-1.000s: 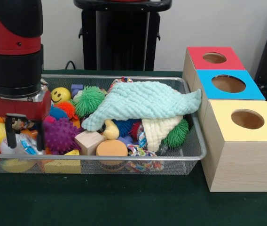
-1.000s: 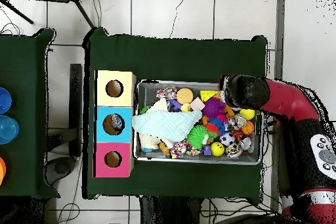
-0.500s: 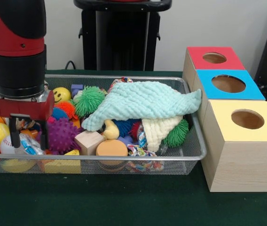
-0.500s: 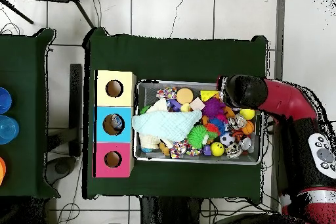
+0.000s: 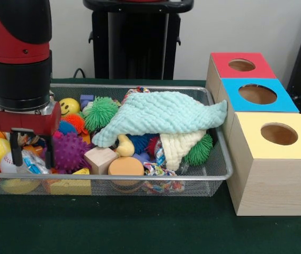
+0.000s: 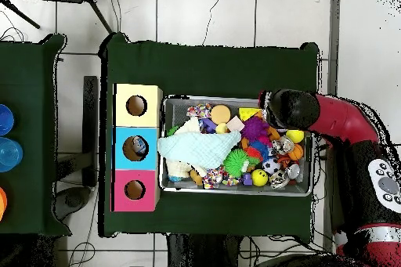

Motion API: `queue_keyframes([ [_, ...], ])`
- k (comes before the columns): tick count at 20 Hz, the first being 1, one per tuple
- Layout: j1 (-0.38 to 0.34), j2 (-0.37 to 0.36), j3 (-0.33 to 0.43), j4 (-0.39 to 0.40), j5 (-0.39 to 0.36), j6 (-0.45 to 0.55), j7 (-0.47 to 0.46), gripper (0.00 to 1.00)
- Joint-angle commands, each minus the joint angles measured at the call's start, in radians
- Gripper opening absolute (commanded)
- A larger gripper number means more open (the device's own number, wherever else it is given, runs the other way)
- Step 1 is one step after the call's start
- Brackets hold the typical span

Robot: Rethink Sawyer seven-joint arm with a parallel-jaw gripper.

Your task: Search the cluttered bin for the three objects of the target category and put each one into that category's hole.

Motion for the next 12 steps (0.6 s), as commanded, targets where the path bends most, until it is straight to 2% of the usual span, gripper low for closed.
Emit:
queue_keyframes([
  [1, -0.020, 0.027, 0.022, 0.055, -0.015, 0.118, -0.097, 1.00],
  [5, -0.034, 0.043, 0.038, 0.063, -0.013, 0.116, -0.121, 1.00],
  [12, -0.031, 0.029, 0.017, 0.076, -0.020, 0.095, -0.088, 1.00],
])
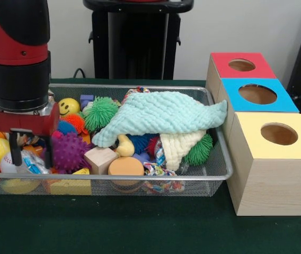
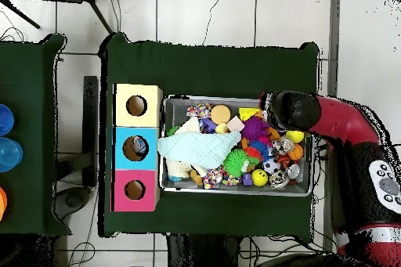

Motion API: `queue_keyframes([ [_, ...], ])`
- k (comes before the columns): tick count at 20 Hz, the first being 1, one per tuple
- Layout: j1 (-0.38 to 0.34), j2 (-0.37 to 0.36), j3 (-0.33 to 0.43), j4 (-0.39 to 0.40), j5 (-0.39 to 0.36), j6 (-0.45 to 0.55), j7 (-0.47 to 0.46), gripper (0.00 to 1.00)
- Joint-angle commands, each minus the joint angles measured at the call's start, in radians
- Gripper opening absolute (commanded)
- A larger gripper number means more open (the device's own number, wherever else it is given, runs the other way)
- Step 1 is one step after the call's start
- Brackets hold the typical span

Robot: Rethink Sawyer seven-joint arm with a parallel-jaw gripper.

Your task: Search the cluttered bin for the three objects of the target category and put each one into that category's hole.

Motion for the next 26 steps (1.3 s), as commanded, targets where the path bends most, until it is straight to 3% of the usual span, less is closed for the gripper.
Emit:
queue_keyframes([
  [1, -0.022, 0.020, 0.013, 0.072, -0.021, 0.097, -0.084, 1.00],
  [10, 0.005, 0.006, -0.056, 0.028, -0.012, 0.162, -0.007, 1.00],
  [20, 0.019, 0.016, -0.059, -0.002, -0.001, 0.251, -0.024, 1.00],
  [26, 0.012, 0.033, -0.046, -0.004, -0.007, 0.231, -0.027, 1.00],
])
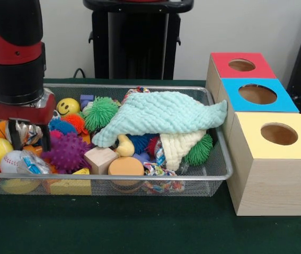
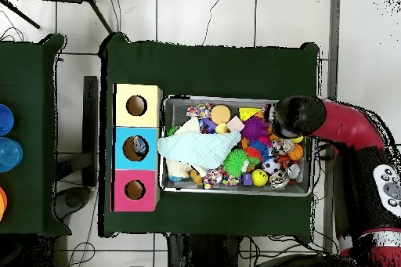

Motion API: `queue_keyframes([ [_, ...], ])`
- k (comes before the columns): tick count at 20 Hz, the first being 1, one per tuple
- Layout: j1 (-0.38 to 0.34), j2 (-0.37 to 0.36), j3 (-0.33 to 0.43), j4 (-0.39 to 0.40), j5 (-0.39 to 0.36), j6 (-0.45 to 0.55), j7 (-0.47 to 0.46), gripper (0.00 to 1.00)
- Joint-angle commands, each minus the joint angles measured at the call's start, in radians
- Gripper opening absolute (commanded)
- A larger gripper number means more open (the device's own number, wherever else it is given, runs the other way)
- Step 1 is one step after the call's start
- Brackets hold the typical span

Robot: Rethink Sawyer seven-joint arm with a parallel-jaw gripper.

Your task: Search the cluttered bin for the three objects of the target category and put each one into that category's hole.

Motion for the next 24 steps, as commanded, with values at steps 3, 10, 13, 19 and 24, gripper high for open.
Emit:
queue_keyframes([
  [3, -0.003, 0.042, 0.019, -0.006, -0.015, 0.038, -0.037, 1.00],
  [10, -0.010, 0.046, 0.038, -0.020, -0.020, -0.012, -0.048, 1.00],
  [13, -0.018, 0.043, 0.061, -0.033, -0.026, -0.061, -0.068, 1.00],
  [19, -0.009, 0.039, 0.075, -0.075, -0.029, -0.068, -0.080, 1.00],
  [24, -0.039, 0.031, 0.114, -0.040, -0.034, -0.184, -0.093, 1.00],
])
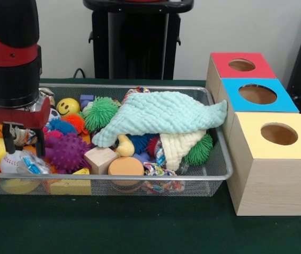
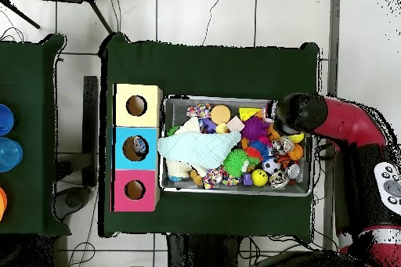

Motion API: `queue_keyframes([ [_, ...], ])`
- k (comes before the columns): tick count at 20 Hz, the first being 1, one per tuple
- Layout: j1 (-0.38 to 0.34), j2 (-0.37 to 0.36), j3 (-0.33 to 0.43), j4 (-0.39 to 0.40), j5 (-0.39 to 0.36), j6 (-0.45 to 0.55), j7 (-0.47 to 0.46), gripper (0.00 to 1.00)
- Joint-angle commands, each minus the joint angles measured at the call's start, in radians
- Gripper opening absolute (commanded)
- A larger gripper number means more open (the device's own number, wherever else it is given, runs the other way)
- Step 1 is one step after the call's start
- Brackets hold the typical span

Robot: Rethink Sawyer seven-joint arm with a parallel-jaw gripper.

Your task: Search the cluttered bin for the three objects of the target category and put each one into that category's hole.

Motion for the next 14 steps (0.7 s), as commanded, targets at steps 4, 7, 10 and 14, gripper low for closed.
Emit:
queue_keyframes([
  [4, -0.047, 0.016, 0.122, 0.006, -0.030, -0.190, -0.092, 1.00],
  [7, -0.048, 0.016, 0.122, 0.009, -0.029, -0.190, -0.091, 1.00],
  [10, -0.049, 0.017, 0.123, 0.014, -0.025, -0.194, -0.093, 1.00],
  [14, -0.048, 0.019, 0.118, 0.021, -0.020, -0.174, -0.097, 1.00],
])
